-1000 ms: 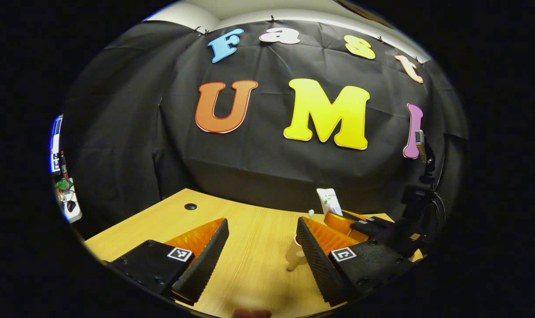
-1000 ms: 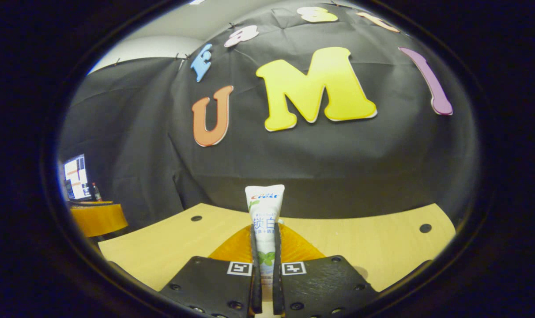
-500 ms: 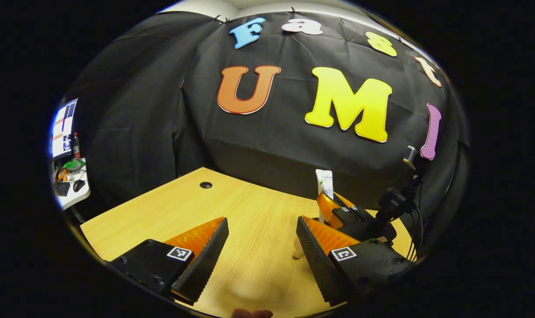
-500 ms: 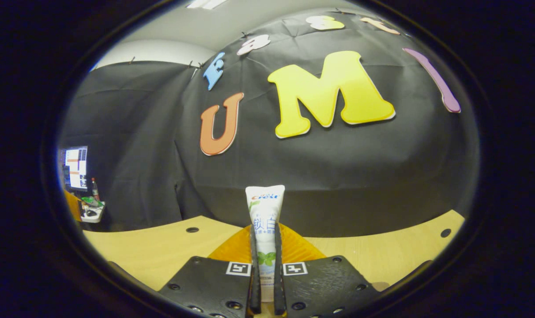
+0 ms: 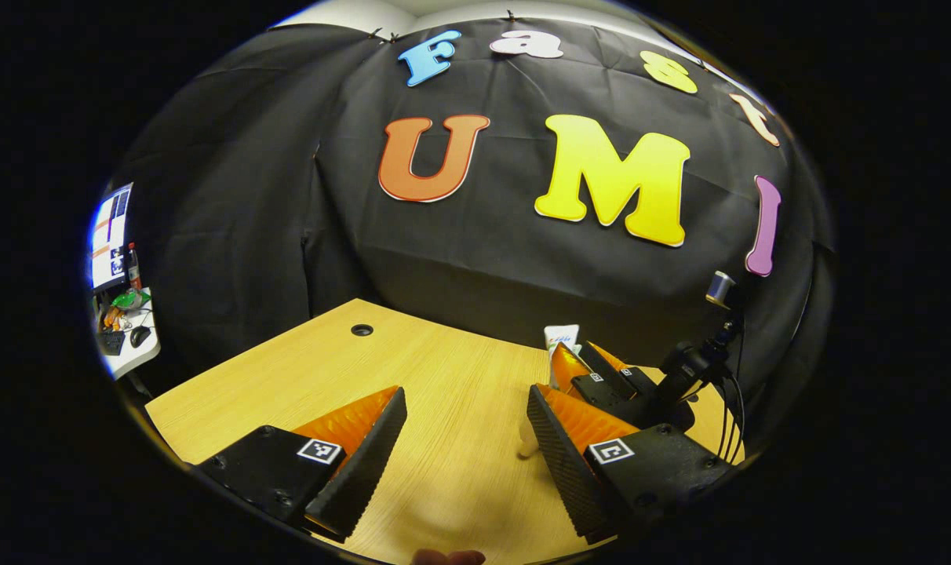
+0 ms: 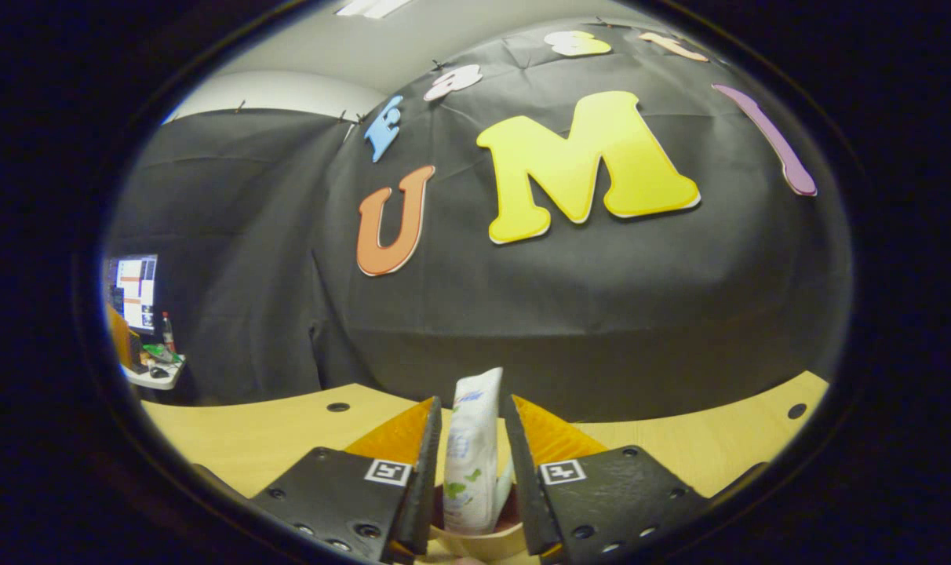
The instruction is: Put the toothbrush and toothpaste on the desktop into the cup, then pick up the cup and place it on the coaster on the desktop.
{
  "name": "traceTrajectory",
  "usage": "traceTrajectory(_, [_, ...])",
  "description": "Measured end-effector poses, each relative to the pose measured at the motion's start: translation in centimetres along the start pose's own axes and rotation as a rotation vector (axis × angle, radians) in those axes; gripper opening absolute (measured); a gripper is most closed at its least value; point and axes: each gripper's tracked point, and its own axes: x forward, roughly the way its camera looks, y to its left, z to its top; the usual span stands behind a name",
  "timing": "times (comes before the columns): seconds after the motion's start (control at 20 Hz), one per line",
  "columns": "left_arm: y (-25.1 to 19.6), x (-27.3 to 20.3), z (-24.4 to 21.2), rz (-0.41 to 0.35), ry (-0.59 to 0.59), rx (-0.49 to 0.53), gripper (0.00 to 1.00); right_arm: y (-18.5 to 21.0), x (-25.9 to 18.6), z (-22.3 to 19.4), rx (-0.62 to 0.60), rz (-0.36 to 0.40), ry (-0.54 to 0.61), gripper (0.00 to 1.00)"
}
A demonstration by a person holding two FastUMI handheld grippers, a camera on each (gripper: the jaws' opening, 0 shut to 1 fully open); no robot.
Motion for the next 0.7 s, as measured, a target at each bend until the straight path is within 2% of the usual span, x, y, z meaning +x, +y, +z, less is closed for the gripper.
traceTrajectory(0.1, [-0.2,-0.2,0.1,-0.014,0.001,0.004,0.98,-0.2,-0.8,-0.2,0.007,-0.007,0.024,0.56])
traceTrajectory(0.15, [-0.4,-0.2,0.3,-0.024,-0.001,0.002,0.98,-0.2,-1.5,0.2,0.021,-0.003,0.032,0.55])
traceTrajectory(0.2, [-0.6,-0.3,0.5,-0.033,-0.002,-0.001,0.98,-0.3,-2.1,0.7,0.029,-0.008,0.034,0.68])
traceTrajectory(0.25, [-1.0,-0.3,0.6,-0.044,-0.004,-0.004,0.98,-0.5,-2.8,1.6,0.031,-0.012,0.03,0.73])
traceTrajectory(0.3, [-1.5,-0.1,0.8,-0.053,-0.004,-0.004,0.98,-0.6,-3.6,2.5,0.027,-0.016,0.031,0.83])
traceTrajectory(0.45, [-3.3,0.3,1.8,-0.106,-0.006,0.02,0.98,-1.3,-6.8,5.6,0.025,-0.042,0.046,0.9])
traceTrajectory(0.6, [-4.2,0.6,2.5,-0.152,0.023,0.054,0.98,-2.8,-11.7,9.0,0.022,-0.108,0.09,0.92])
traceTrajectory(0.7, [-5.1,1.0,2.5,-0.2,0.061,0.034,0.98,-3.9,-15.4,10.9,0.005,-0.164,0.135,0.93])
